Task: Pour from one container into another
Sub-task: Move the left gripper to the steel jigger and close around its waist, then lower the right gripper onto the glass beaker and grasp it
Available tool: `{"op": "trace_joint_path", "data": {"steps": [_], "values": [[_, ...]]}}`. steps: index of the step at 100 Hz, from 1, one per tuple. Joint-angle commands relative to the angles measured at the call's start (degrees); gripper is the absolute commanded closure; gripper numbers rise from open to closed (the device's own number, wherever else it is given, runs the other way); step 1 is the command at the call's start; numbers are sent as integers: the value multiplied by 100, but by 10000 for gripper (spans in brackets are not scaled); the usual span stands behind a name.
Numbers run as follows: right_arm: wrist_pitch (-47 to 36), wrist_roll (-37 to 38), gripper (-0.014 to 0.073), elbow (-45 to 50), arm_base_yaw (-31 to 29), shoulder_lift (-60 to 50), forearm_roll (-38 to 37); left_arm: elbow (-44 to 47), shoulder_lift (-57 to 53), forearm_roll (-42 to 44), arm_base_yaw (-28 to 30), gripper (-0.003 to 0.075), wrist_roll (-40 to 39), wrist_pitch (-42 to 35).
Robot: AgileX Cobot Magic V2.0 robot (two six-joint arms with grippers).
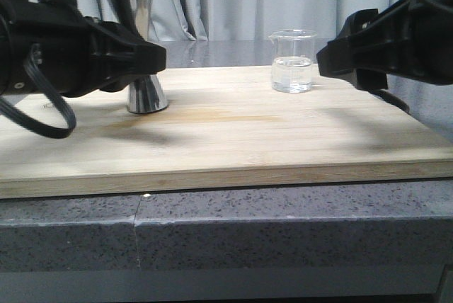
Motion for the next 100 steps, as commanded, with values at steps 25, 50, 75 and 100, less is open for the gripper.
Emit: {"op": "trace_joint_path", "data": {"steps": [25, 50, 75, 100], "values": [[-744, -28, 122, -185, 0, 68, -128, -704, -321, 387, -45, 739, -377, 464], [-863, 297, 122, -185, 0, 68, -405, -983, -523, 522, -45, 739, -517, 688], [-1301, 610, 122, -235, 0, 443, -775, -1048, -548, 782, -45, 739, -708, 703], [-1300, 685, 122, -647, 0, 888, -995, -1048, -548, 888, -45, 739, -787, 732]]}}
